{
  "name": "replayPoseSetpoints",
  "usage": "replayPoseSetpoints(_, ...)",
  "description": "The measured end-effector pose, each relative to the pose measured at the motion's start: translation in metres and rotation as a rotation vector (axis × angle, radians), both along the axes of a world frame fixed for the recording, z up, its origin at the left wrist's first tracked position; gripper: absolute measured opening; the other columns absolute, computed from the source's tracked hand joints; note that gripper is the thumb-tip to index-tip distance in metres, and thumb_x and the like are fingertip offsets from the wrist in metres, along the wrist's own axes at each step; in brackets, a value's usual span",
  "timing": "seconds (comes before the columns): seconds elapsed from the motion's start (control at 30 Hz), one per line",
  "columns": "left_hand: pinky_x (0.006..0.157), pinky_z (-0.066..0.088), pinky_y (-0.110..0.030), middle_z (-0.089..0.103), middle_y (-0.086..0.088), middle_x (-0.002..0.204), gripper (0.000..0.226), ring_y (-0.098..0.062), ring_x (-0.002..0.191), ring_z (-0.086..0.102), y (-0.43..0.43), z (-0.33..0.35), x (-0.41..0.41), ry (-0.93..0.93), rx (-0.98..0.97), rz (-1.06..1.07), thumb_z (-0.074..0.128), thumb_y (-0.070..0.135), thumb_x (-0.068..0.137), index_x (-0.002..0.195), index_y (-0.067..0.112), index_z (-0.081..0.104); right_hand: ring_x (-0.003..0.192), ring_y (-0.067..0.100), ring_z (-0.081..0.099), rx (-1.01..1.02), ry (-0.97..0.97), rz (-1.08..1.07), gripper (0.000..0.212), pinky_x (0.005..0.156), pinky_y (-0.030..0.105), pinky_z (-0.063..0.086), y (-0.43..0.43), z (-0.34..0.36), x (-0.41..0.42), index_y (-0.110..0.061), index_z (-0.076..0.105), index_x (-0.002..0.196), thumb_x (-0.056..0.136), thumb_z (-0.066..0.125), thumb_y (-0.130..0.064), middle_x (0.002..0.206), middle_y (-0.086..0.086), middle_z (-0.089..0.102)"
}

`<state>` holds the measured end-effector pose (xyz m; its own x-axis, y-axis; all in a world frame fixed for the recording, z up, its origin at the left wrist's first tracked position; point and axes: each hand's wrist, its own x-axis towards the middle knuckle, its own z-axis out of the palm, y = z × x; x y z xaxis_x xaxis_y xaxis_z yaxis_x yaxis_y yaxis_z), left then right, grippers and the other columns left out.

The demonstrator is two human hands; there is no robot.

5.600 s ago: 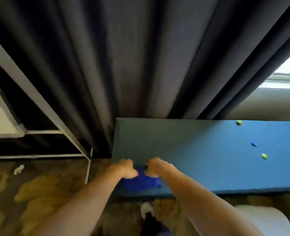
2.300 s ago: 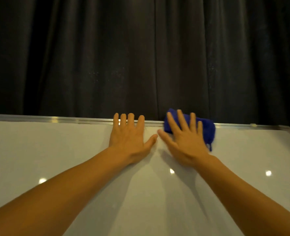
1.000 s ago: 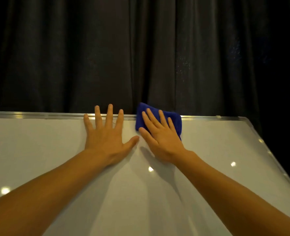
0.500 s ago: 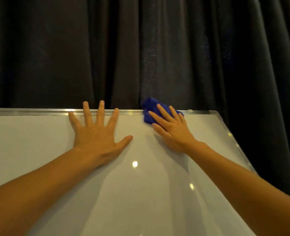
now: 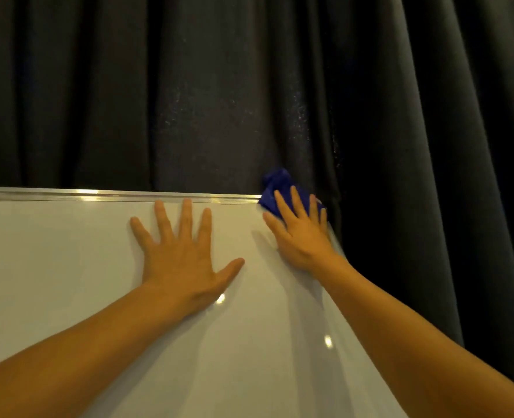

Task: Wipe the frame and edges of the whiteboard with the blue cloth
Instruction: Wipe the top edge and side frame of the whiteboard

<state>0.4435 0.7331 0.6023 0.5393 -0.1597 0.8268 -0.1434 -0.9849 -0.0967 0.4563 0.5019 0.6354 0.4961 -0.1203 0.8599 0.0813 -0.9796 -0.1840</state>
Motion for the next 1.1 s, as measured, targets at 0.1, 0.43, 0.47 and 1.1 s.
replayPoseSetpoints(0.1, 0.109, -0.007, -0.074, -0.028, -0.01, 0.159, 0.112, -0.049, 0.141, -0.023, -0.015, 0.006, 0.0, 0.035, -0.015, 0.047, -0.016, 0.091, 0.053, 0.141, 0.025, -0.035, 0.144, 0.027, -0.024, -0.093, -0.011, 0.145, 0.072, 0.109, 0.049, -0.025, 0.02, -0.008, 0.005, -0.059, -0.008, 0.143, 0.077, 0.002, -0.086, 0.16, -0.015, -0.013)
replayPoseSetpoints(0.43, 0.11, -0.008, -0.072, -0.028, -0.01, 0.159, 0.113, -0.048, 0.142, -0.024, -0.023, 0.009, 0.009, 0.033, -0.021, 0.023, -0.014, 0.093, 0.052, 0.142, 0.027, -0.034, 0.147, 0.033, -0.014, -0.048, 0.015, 0.144, 0.077, 0.113, 0.051, -0.015, 0.009, -0.002, 0.003, -0.046, 0.007, 0.15, 0.081, 0.007, -0.079, 0.163, -0.009, -0.005)
replayPoseSetpoints(0.47, 0.11, -0.006, -0.072, -0.026, -0.01, 0.159, 0.115, -0.048, 0.142, -0.022, -0.026, 0.01, 0.01, 0.04, -0.014, 0.038, -0.014, 0.092, 0.052, 0.145, 0.027, -0.029, 0.148, 0.031, -0.01, -0.179, 0.01, 0.206, 0.074, 0.114, 0.049, -0.014, 0.021, -0.008, 0.007, -0.048, 0.01, 0.149, 0.082, 0.01, -0.078, 0.163, -0.01, -0.001)
replayPoseSetpoints(1.1, 0.106, -0.013, -0.073, -0.026, -0.009, 0.159, 0.107, -0.049, 0.14, -0.026, -0.104, -0.011, 0.023, -0.066, 0.151, -0.142, -0.013, 0.093, 0.055, 0.14, 0.03, -0.035, 0.146, 0.023, 0.022, 0.519, 0.063, 0.254, 0.092, 0.114, 0.049, 0.025, -0.053, -0.039, 0.001, -0.041, -0.003, 0.151, 0.075, 0.02, -0.087, 0.163, -0.008, 0.008)
